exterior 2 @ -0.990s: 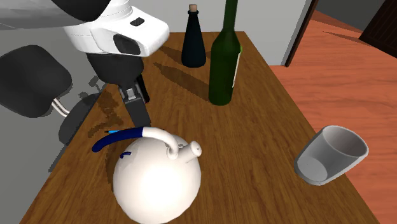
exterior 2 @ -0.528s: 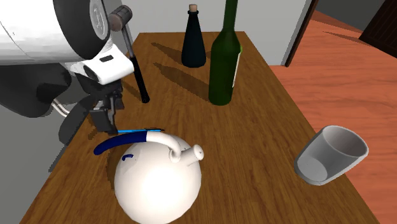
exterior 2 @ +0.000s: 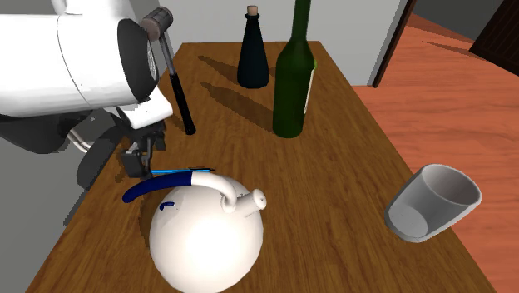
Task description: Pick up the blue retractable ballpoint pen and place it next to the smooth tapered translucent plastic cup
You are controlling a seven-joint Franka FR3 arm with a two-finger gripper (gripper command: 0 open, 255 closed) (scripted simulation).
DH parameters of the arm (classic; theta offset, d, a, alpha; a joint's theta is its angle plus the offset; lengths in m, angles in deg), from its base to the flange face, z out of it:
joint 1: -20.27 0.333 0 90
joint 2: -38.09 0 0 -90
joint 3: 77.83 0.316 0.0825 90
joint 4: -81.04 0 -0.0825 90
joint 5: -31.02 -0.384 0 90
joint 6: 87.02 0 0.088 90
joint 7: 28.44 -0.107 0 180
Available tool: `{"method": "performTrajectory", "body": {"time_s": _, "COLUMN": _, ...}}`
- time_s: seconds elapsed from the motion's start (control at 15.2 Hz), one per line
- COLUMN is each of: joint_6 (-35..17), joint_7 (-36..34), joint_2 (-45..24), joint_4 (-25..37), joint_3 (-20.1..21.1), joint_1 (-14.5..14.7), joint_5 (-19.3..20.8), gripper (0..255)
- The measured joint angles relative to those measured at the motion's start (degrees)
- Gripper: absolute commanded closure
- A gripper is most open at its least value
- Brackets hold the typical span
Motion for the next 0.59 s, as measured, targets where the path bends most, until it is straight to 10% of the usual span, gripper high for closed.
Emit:
{"method": "performTrajectory", "body": {"time_s": 0.53, "joint_6": -2.76, "joint_7": -2.42, "joint_2": -3.2, "joint_4": -0.71, "joint_3": 1.96, "joint_1": -1.34, "joint_5": 3.22, "gripper": 0}}
{"method": "performTrajectory", "body": {"time_s": 0.59, "joint_6": -2.76, "joint_7": -2.42, "joint_2": -3.2, "joint_4": -0.71, "joint_3": 1.96, "joint_1": -1.34, "joint_5": 3.22, "gripper": 255}}
